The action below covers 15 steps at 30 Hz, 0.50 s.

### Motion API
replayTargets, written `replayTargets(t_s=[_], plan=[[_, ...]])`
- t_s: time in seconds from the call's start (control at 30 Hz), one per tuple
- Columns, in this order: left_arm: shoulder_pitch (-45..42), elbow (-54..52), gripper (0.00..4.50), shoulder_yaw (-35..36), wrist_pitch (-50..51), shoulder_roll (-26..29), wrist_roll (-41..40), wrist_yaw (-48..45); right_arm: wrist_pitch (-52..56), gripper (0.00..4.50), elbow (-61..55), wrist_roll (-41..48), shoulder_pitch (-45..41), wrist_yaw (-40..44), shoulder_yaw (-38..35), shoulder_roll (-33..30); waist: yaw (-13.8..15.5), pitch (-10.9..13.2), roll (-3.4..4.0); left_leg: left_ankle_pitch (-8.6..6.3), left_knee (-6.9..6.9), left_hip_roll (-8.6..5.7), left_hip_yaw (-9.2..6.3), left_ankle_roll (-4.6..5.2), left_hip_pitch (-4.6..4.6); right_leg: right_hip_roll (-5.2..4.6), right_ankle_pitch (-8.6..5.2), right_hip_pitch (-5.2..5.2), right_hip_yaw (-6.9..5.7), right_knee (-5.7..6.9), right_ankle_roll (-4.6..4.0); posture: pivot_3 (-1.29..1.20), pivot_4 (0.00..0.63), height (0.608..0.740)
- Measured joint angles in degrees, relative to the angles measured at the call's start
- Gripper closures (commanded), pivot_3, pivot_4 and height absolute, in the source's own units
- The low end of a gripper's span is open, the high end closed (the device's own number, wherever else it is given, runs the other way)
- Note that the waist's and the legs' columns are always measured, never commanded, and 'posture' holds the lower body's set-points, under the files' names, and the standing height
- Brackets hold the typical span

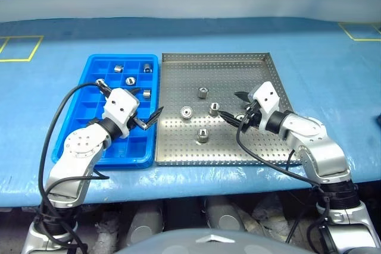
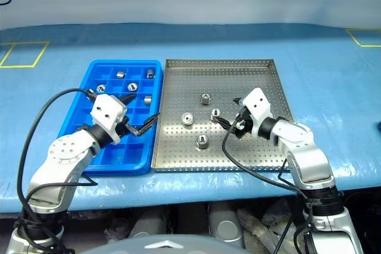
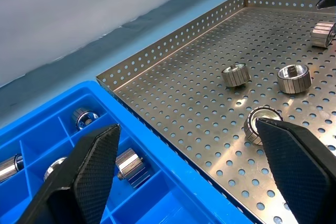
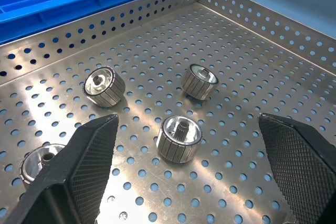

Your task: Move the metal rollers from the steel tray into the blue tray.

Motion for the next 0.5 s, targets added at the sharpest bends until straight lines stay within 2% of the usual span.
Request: replayTargets(t_s=[0.5], plan=[[-0.34, 0.32, 0.0, -0.05, -0.27, -0.91, 0.05, 0.04, -1.74, 0.03, 0.07, -1.99, 0.04, -0.6, 0.12, -0.06, 0.12, 0.0, 0.0, 0.0, 0.02, 0.0, 0.01, 0.0, 0.0, 0.0, 0.01, 0.0, 0.0, 0.01, 0.0, -0.14, 0.15, 0.74]])
